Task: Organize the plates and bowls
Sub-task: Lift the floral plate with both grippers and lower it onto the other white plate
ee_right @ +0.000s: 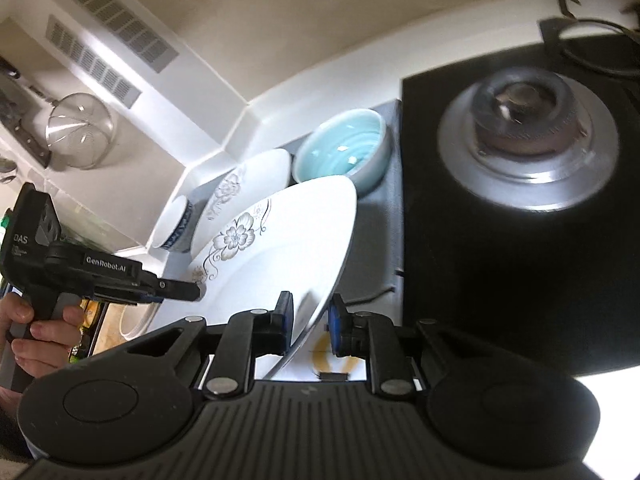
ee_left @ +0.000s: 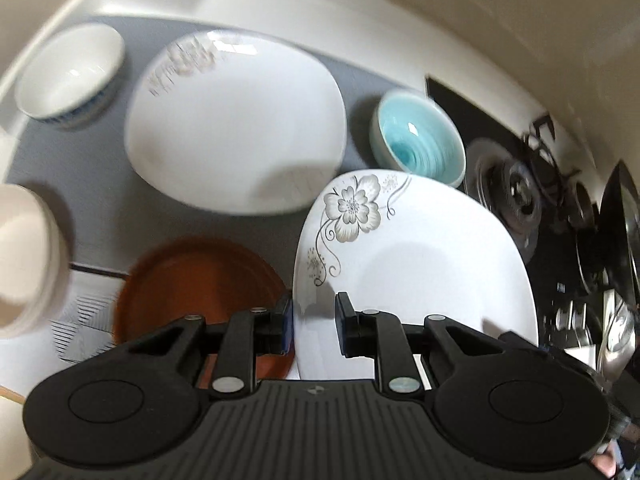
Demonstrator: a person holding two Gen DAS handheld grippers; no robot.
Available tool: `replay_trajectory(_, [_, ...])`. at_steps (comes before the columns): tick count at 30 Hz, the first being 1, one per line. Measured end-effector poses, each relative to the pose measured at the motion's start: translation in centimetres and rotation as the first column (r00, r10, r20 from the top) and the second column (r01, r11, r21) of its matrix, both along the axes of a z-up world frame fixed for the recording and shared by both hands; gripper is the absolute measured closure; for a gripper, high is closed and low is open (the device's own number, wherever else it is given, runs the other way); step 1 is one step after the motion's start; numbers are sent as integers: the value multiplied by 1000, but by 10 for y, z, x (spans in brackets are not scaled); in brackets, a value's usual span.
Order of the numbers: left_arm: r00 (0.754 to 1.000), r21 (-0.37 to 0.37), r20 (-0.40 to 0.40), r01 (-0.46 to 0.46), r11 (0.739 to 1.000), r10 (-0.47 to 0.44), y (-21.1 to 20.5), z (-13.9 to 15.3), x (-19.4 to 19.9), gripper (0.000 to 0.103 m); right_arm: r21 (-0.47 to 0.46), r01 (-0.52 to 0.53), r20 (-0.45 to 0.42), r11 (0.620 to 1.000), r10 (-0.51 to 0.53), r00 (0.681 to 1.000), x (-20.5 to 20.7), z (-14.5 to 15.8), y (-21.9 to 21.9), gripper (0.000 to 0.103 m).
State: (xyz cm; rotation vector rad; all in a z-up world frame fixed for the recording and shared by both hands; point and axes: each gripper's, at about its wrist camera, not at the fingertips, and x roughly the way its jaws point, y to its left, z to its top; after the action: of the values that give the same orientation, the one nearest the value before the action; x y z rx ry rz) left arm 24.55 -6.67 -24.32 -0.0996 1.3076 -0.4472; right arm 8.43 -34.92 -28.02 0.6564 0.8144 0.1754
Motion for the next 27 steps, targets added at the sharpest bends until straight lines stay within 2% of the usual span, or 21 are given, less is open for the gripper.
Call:
replay_trajectory(5, [995, 35, 98, -27, 999, 23, 17, 25, 3, 81, -17, -19, 30, 1000, 19, 999, 16, 14, 22, 82])
replay_trajectory(10, [990, 32, 137, -44, 999, 39, 33, 39, 19, 81, -34, -34, 27, 999, 34, 999, 34, 22, 42, 82])
replay_trajectory(19, [989, -34, 128, -66, 997, 70, 75, 42, 52, 81, -82, -26, 31, 996, 28, 999, 55, 33, 72, 82])
replay_trajectory(22, [989, -37, 131, -64, 997, 68, 82, 38, 65, 81, -118, -21, 31, 993, 25, 999, 66, 37, 85, 82])
replay_trajectory(27, [987, -24, 132, -84, 996, 86, 88, 31, 82, 81, -104, 11, 38, 995, -7, 999, 85, 37, 92, 82])
